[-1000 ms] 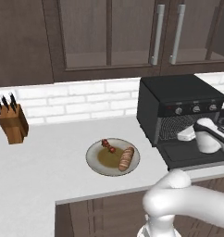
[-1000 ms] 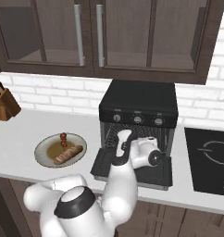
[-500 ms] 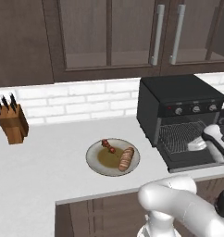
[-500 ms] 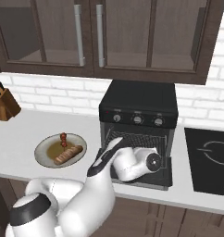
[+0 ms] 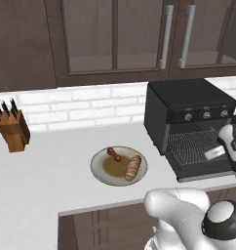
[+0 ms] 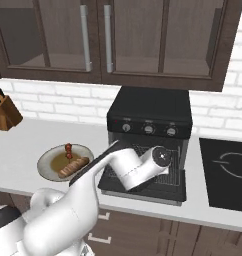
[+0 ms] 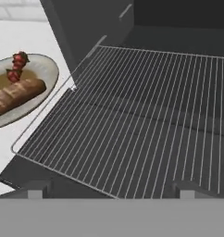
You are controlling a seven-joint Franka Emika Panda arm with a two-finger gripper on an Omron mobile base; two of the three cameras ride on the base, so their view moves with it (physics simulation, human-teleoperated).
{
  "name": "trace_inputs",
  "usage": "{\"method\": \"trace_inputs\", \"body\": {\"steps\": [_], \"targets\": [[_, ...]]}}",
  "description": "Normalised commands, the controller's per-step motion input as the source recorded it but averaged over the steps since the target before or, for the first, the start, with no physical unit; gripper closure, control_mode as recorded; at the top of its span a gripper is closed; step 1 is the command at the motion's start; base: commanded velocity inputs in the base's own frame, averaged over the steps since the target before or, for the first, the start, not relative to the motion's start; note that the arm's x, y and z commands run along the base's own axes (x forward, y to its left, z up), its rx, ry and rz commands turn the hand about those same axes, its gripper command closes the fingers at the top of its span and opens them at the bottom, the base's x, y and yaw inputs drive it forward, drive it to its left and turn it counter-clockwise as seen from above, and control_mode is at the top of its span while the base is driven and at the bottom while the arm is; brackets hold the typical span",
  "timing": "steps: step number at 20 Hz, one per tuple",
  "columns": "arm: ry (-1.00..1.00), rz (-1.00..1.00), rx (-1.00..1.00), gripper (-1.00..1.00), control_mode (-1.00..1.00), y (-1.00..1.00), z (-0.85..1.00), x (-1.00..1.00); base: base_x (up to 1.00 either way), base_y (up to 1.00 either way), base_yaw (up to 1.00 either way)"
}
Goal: Pick up the kebab skewer and baguette bread, and place them inside the toaster oven. Close the toaster oven door and start by setting the timer.
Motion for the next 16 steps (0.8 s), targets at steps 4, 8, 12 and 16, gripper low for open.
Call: {"method": "trace_inputs", "body": {"steps": [4,8,12,16], "targets": [[0.13,0.00,0.00,-1.00,-1.00,0.52,0.75,-0.58,0.00,0.00,0.00],[0.02,-0.02,-0.02,-1.00,-1.00,1.00,0.22,-0.07,0.00,0.00,0.00],[0.00,-0.07,-0.05,-1.00,-1.00,1.00,0.00,-0.04,0.00,0.00,0.00],[0.03,-0.12,-0.04,-1.00,-1.00,1.00,0.00,0.00,0.00,0.00,0.00]]}}
